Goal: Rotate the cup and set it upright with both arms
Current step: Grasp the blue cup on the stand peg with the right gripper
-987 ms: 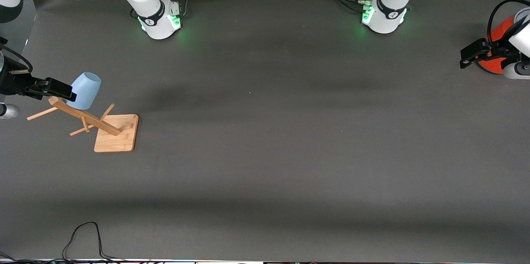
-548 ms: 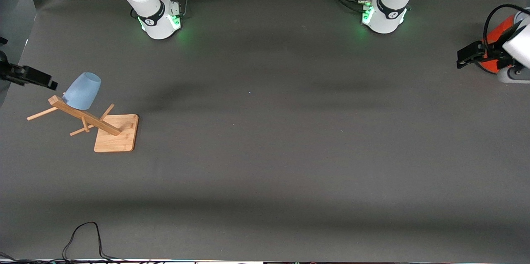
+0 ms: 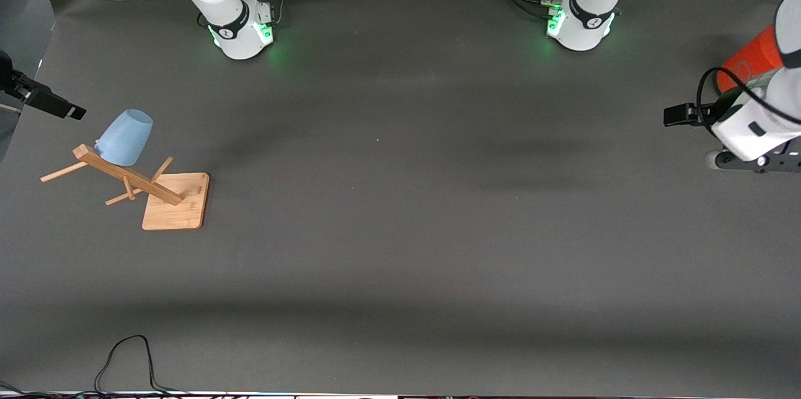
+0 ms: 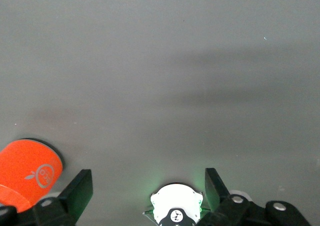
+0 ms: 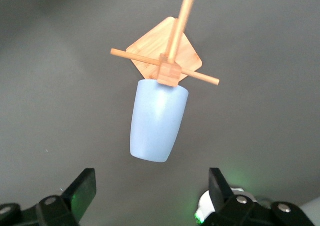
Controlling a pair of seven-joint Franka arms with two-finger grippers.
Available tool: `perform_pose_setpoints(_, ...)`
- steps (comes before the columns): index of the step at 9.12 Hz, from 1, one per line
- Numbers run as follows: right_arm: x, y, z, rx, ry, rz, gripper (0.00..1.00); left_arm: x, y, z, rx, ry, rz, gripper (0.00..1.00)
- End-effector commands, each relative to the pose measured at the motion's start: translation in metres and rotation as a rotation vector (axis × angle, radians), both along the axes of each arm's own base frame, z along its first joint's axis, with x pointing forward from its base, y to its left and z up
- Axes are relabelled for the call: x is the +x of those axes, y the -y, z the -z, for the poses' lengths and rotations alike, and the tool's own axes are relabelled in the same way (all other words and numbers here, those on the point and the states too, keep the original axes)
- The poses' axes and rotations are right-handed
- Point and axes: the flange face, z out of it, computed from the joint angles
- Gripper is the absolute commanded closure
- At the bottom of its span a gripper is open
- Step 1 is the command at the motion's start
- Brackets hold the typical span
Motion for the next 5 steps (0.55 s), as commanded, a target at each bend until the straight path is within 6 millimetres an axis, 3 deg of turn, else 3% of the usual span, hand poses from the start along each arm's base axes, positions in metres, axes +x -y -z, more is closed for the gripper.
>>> perform_pose_setpoints(1, -0.002, -0.004, 0.018, -0.021, -0.022, 0.108, 0.0, 0.006, 0.001, 0.003, 0.005, -0.007, 0.008, 0.0)
perform_pose_setpoints(5, 0.004, 0.0, 0.09, -0.015, 0.036, 0.066, 0.0, 0.009, 0.004, 0.009, -0.008, -0.014, 0.009, 0.0)
